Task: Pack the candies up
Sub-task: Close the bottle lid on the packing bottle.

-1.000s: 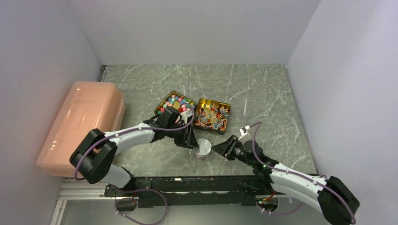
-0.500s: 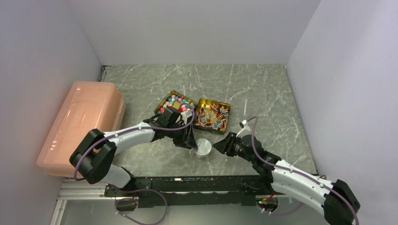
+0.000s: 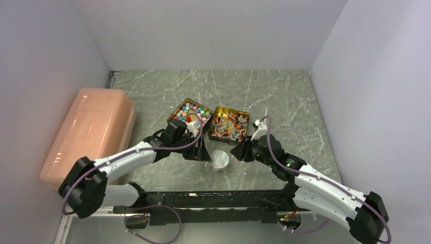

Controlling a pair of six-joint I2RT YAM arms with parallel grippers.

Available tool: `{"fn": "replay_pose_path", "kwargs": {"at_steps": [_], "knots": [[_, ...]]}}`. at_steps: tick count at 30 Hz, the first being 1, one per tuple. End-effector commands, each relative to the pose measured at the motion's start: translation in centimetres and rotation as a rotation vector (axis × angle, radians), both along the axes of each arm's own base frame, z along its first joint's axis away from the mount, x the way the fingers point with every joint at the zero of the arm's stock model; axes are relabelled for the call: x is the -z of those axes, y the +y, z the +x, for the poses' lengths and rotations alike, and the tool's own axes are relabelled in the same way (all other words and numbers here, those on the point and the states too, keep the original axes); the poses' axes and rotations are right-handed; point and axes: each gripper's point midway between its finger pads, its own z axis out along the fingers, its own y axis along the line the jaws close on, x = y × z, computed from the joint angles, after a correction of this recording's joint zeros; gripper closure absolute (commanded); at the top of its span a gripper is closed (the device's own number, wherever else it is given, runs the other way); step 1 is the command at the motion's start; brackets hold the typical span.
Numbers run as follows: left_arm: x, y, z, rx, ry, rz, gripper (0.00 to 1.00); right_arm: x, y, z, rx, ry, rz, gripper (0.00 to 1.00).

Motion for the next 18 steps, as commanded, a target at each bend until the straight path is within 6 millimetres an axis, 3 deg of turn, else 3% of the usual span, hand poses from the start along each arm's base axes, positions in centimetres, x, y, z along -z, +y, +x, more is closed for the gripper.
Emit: {"fn": "replay_pose_path", "kwargs": {"at_steps": [1,8,18], "knots": [[-0.9,0.3,-0.2,-0.009,-0.093,-0.064,0.36,-1.3,0.1,0.4,-0.055,-0.038,-0.081,0.61],[-0.7,1.4,-1.1,-0.040,-0.231,-0.018,0.29,-1.9,-0.8,1.2,-0.058,-0.053,-0.210,0.53],[0.1,0.5,-2.7,-0.120,-0.564,0.167,0.22,-2.2,-0.7,0.8,-0.111,-0.034,-0.267,0.47]]}}
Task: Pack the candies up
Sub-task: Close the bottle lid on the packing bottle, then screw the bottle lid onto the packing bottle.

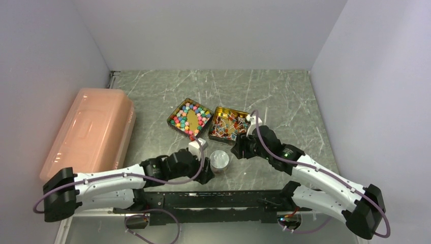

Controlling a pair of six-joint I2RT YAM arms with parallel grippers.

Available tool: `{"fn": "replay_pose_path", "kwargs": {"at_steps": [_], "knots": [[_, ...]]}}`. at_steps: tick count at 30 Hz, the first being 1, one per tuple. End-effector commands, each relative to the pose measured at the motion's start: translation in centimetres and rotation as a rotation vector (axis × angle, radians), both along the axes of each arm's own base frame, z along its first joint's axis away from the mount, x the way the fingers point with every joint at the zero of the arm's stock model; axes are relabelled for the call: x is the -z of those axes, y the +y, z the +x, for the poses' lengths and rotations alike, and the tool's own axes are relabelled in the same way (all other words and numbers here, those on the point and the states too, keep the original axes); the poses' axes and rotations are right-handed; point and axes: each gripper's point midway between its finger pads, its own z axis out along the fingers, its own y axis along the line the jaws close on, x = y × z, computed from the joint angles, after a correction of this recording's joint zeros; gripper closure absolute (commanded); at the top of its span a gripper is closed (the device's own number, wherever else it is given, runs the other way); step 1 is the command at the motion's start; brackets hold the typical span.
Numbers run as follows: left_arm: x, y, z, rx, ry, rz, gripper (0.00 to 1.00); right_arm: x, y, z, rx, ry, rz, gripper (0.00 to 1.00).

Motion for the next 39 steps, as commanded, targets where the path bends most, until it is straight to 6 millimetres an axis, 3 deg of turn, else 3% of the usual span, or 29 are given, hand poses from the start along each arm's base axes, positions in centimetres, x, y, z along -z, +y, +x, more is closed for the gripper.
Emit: {"fn": "replay_pose_path", "kwargs": {"at_steps": [1,8,14,16,18,19,26,39], "knots": [[0.8,0.8,2.2,-0.145,-0.209,0.093,0.22,-1.5,0.1,0.4,-0.028,-0.022,-0.030,0.47],[1.5,-0.4,1.8,-0.165,-0.412,0.166,0.21,-1.3,0.0,-0.2,-0.039,-0.023,-0.006,0.45],[2.5,-2.3,1.3,-0.120,-0.470,0.185,0.19,-0.9,-0.3,-0.7,-0.044,-0.016,-0.009,0.45],[2.6,-2.7,1.3,-0.120,-0.480,0.152,0.16,-0.7,-0.4,-0.8,-0.042,-0.014,-0.007,0.45],[2.7,-2.8,1.2,-0.113,-0.491,0.125,0.02,-0.7,-0.5,-0.9,-0.038,-0.014,-0.001,0.44],[2.7,-2.9,1.1,-0.105,-0.498,0.111,0.01,-0.6,-0.5,-0.9,-0.037,-0.013,0.002,0.44],[3.4,-2.6,1.2,-0.084,-0.549,0.070,0.01,-0.2,-0.3,-1.4,-0.043,0.016,0.017,0.44],[3.2,-4.8,1.5,-0.081,-0.709,-0.080,0.01,-0.7,0.4,-0.9,-0.070,0.039,-0.024,0.43]]}}
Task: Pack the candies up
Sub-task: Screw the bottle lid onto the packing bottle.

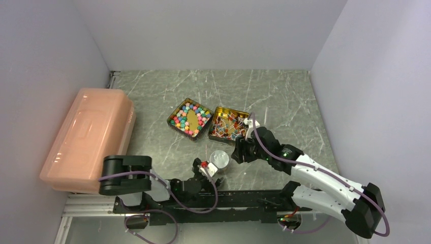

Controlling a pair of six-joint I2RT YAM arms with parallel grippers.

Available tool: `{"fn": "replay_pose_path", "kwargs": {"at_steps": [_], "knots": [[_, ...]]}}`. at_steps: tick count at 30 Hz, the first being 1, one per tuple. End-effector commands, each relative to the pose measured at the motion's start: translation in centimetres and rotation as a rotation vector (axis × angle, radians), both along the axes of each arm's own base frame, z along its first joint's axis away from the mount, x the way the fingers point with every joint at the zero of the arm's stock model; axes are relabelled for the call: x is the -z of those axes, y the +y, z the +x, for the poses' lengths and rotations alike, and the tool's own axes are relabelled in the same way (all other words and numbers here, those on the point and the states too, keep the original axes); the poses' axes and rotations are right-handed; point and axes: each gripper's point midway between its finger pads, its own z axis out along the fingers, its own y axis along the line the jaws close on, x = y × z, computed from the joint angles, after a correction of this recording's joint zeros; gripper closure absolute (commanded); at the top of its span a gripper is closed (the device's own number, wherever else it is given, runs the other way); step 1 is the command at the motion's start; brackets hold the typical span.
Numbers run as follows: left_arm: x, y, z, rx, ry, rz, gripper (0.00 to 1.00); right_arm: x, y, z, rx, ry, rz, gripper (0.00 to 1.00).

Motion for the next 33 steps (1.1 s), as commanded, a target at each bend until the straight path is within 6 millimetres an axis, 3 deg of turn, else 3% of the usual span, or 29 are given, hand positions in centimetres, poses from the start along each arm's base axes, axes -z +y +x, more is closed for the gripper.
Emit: {"fn": "replay_pose_path", "kwargs": {"at_steps": [1,17,33], "knots": [[-3.1,-1.6,0.2,0.019,-0.082,-0.174,0.02,-2.3,0.8,0.9,-0.013,-0.041,0.021,0.44],[-3.4,-2.4,0.3,0.055,-0.167,-0.214,0.06,-1.6,2.3,1.4,-0.034,-0.004,0.031,0.49],[-3.4,-3.8,3.2,0.019,-0.173,-0.232,0.04,-0.6,1.9,0.9,-0.023,0.020,0.030,0.49]]}}
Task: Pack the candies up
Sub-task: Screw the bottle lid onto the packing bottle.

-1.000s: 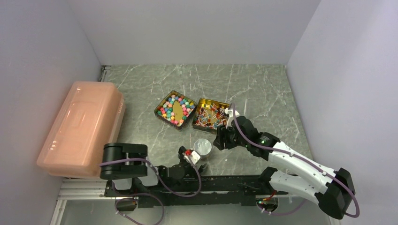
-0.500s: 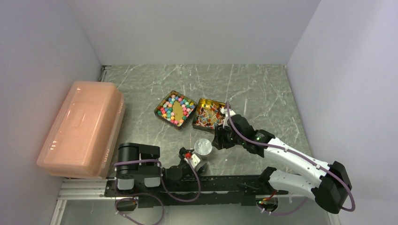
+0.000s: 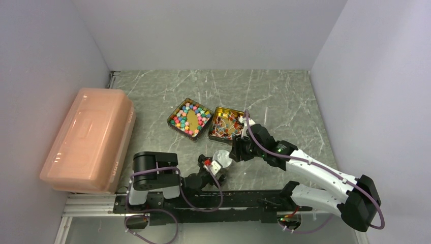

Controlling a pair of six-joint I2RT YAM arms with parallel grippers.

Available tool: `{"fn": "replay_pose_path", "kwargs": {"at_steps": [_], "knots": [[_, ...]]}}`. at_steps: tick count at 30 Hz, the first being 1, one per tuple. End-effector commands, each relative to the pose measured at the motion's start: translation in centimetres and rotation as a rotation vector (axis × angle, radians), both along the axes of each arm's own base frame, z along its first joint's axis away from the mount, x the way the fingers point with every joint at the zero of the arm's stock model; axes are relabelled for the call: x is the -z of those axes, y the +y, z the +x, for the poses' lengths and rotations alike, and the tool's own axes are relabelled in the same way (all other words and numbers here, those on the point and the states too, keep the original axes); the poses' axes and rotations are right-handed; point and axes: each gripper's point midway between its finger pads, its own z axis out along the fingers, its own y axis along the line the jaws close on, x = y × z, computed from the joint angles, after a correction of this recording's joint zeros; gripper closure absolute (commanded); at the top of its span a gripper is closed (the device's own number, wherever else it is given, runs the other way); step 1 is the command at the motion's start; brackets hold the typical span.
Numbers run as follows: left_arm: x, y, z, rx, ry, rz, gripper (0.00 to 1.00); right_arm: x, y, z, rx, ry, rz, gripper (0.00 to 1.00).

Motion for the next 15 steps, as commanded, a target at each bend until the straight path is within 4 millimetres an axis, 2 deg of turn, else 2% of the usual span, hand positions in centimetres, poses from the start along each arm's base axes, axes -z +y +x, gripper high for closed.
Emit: {"fn": "replay_pose_path", "kwargs": {"at_steps": [1,9,15], "knots": [[-3.7,-1.6,0.6,0.007,-0.035,-0.173,0.04,-1.1,0.7,0.5,0.006,-0.027,0.050,0.49],[-3.2,-2.1,1.2,-0.006,-0.020,-0.180,0.01,-0.8,0.9,0.5,0.001,-0.020,0.051,0.49],[-3.1,-2.4,1.8,-0.006,-0.013,-0.188,0.04,-0.5,0.9,0.4,0.002,-0.012,0.050,0.50]]}}
